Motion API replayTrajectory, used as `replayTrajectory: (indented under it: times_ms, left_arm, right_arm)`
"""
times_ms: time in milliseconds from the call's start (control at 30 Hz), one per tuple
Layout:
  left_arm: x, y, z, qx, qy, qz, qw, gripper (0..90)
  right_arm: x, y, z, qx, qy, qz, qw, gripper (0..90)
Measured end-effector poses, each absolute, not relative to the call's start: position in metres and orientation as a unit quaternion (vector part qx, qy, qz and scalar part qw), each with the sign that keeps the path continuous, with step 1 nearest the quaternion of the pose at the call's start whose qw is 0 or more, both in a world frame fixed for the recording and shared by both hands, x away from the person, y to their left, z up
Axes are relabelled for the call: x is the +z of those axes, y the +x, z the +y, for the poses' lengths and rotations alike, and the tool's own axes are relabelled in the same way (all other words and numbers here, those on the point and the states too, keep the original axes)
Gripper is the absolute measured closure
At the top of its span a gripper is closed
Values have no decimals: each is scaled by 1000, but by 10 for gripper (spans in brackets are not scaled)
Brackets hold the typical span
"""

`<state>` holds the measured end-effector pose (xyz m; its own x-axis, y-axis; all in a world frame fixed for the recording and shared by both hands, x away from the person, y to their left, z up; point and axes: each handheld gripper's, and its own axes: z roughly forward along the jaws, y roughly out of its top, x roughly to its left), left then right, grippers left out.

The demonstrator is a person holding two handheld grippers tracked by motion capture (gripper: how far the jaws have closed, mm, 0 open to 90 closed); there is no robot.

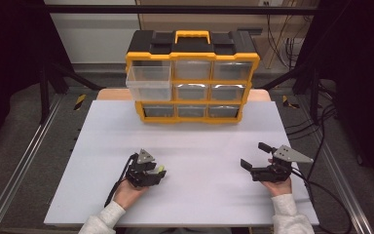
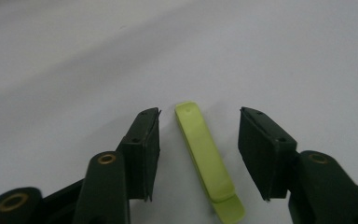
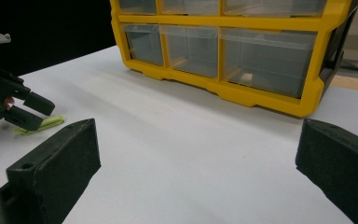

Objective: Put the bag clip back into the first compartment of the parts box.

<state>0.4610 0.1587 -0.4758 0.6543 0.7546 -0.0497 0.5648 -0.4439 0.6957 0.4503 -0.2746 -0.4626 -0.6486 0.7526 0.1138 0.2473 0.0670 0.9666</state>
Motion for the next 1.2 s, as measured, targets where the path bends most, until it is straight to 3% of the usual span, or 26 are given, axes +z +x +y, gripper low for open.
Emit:
replayTrajectory:
  times_ms: [433,1200]
  left_arm:
    - [-477,460,155,133,843,397,337,648]
    - [-477,461,152,143,846,401,321,755]
  right_arm:
    - [-463,451,-274,581,358,698,217,3]
    - [-463,451,-275,581,358,697,217,3]
